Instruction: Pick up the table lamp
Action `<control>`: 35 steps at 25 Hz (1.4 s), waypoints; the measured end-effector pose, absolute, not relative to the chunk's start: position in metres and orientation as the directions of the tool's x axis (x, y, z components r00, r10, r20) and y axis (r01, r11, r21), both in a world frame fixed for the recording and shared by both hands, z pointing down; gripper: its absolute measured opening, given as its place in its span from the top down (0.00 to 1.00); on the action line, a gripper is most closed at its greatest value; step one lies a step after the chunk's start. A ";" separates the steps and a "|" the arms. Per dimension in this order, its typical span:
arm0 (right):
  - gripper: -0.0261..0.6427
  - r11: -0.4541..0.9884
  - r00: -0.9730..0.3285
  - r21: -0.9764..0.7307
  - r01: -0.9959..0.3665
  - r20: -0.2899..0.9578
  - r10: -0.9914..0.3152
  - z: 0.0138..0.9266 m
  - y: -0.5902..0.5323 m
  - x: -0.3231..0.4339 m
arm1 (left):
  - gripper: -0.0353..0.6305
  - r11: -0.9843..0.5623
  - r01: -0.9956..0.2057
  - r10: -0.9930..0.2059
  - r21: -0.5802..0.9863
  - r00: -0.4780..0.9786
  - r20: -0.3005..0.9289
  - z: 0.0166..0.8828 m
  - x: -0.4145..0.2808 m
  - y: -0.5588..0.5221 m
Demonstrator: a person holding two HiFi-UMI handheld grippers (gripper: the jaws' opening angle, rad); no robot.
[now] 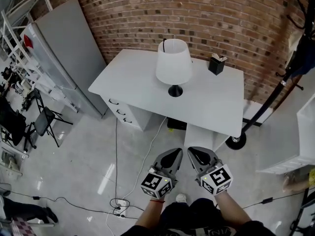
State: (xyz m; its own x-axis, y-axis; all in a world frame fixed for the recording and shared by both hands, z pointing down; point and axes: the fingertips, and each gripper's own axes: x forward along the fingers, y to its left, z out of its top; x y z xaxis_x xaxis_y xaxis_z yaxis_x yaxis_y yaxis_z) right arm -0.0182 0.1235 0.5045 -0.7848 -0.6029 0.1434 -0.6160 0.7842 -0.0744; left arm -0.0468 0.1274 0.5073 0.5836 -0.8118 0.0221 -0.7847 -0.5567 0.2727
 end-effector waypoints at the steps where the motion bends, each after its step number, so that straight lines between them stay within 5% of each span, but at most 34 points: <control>1: 0.96 0.784 -0.784 -0.071 -0.617 0.148 -0.603 0.505 0.121 -0.020 | 0.94 -0.555 -0.784 -0.812 0.278 0.583 0.023 0.507 -0.048 0.124; 35: 0.96 0.803 -0.807 -0.119 -0.585 0.191 -0.559 0.543 -0.123 -0.031 | 0.93 -0.548 -0.762 -0.798 0.345 0.600 0.059 0.535 -0.042 -0.112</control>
State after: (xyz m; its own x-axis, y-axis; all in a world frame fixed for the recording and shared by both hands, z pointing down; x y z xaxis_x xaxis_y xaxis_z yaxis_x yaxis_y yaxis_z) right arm -0.0308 -0.1228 0.5431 -0.8066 -0.5594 0.1908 -0.5847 0.8026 -0.1187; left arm -0.0421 -0.1120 0.5346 0.6000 -0.7978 0.0593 -0.7624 -0.5477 0.3447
